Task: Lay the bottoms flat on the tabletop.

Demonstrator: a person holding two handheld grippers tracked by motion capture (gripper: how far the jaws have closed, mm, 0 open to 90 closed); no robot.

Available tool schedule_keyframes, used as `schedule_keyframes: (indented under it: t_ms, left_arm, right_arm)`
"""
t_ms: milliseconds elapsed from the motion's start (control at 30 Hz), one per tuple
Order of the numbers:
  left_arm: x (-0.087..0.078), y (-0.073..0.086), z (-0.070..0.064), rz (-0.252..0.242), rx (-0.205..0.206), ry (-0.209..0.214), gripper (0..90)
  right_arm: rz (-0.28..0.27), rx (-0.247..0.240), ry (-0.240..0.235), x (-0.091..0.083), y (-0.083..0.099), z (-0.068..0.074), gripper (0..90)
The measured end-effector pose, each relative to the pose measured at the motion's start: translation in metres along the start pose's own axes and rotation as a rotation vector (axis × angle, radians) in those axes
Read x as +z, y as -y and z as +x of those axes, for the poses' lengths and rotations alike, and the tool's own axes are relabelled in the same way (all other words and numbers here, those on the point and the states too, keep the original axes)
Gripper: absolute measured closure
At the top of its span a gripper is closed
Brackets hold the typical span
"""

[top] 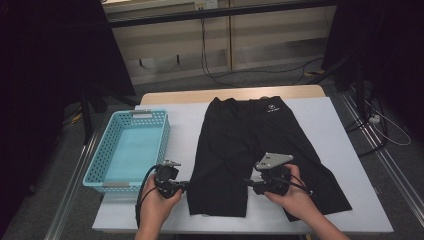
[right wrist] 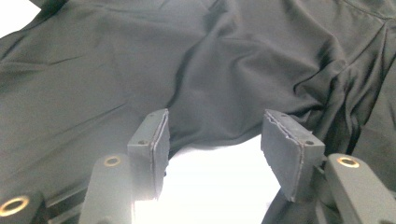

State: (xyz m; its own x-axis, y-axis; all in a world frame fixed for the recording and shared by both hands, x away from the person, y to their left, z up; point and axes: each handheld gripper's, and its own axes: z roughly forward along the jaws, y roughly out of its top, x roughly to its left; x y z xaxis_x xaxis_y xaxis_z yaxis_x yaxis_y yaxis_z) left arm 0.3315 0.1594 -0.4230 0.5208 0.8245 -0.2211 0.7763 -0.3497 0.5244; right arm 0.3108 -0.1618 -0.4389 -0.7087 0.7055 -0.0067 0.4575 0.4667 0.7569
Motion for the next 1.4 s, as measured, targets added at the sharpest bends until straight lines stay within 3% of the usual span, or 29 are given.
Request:
schedule_keyframes:
  t_ms: [233,400,433,500,567,633,700,800,900,1133,1300,1400]
  left_arm:
    - [0.005,-0.001,0.000,-0.023,0.005,0.018,89.6]
    - [0.008,-0.002,0.001,-0.045,0.019,0.013,89.2]
    - [0.009,-0.002,0.001,-0.046,0.018,0.014,89.2]
    - [0.012,-0.002,0.001,-0.046,0.026,0.005,89.0]
    - [0.014,-0.003,0.001,-0.056,0.033,-0.001,89.1]
    - [0.015,-0.004,0.001,-0.075,0.037,-0.018,89.2]
    - [0.015,-0.005,0.000,-0.085,0.053,-0.018,89.1]
    - [0.018,-0.005,-0.001,-0.078,0.050,-0.004,87.7]
    - [0.020,-0.004,0.000,-0.070,0.051,-0.001,85.8]
    - [0.017,-0.004,-0.001,-0.071,0.058,0.000,81.7]
    - [0.013,-0.003,-0.001,-0.111,0.084,0.011,58.8]
    - [0.013,-0.003,-0.002,-0.123,0.141,-0.006,44.7]
  right_arm:
    - [0.024,-0.032,-0.048,0.003,0.000,0.013,46.4]
    - [0.066,-0.059,-0.042,0.011,0.000,0.021,54.1]
    - [0.078,-0.053,-0.032,0.015,0.001,0.021,56.8]
    - [0.071,-0.047,-0.056,0.019,0.003,0.018,75.4]
    - [0.079,-0.066,-0.035,0.019,0.001,0.016,86.5]
    - [0.085,-0.055,-0.048,0.020,0.000,0.011,88.1]
    - [0.085,-0.063,-0.041,0.019,0.001,0.010,85.9]
    - [0.063,-0.079,-0.030,0.016,0.001,0.011,69.4]
    - [0.022,-0.084,-0.042,0.010,-0.001,0.017,58.3]
    - [0.028,-0.116,-0.078,0.013,-0.004,0.034,52.0]
    - [0.011,-0.096,-0.064,0.013,-0.005,0.028,41.5]
    - [-0.011,-0.075,-0.034,0.010,-0.004,0.020,35.1]
